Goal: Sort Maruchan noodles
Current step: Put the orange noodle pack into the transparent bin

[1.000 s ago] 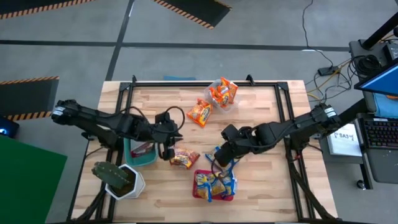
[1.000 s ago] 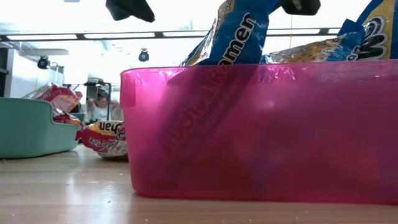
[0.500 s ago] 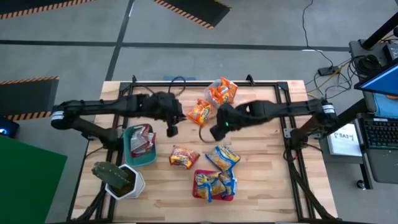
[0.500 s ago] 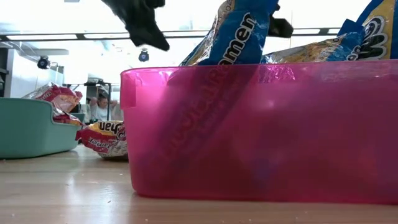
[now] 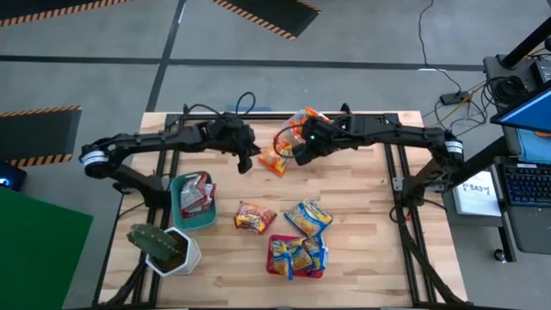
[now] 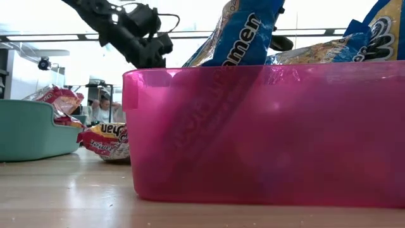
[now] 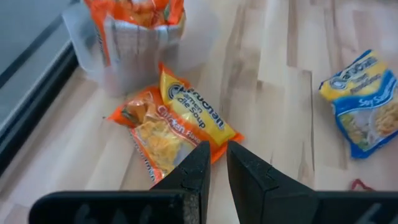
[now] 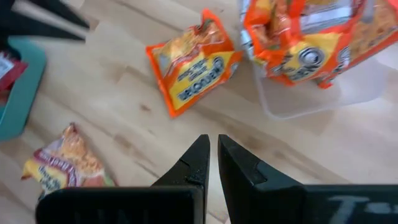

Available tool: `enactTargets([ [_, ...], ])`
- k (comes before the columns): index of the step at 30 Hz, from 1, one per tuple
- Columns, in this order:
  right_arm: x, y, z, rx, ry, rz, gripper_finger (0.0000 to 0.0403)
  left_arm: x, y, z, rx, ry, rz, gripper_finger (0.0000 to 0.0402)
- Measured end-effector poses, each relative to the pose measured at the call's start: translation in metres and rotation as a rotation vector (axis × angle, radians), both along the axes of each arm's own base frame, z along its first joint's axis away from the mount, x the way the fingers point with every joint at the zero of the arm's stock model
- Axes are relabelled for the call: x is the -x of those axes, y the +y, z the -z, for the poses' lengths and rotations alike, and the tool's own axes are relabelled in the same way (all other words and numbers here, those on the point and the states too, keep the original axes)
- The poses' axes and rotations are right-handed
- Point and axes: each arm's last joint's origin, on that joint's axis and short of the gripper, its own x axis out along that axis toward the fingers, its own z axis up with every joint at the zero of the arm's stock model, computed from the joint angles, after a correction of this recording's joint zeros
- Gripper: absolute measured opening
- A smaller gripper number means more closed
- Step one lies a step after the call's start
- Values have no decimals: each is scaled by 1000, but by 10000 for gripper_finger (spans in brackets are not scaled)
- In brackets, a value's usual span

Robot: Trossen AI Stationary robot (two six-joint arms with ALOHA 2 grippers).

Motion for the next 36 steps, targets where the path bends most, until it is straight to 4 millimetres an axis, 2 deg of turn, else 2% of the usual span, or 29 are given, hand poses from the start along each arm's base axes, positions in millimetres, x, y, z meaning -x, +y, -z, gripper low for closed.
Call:
enactTargets([
  [5,4,-17,0,3,1,54,22,-12,5,17,56,50,-16,36],
  [10,10,-35,0,16,10,87,22,-21,5,33,195,54,32,37],
  [17,19,-59,0,49,40,69,22,-27,7,44,256,58,6,59],
  [21,25,-71,0,47,47,54,22,-29,8,45,285,41,-3,86],
  [27,30,-80,0,66,63,32,22,-31,7,46,295,34,-5,145],
  [33,30,-82,0,78,73,6,22,-36,15,44,145,-7,-153,198],
  [36,30,-82,0,78,76,-4,22,-43,21,46,138,-70,-171,209],
])
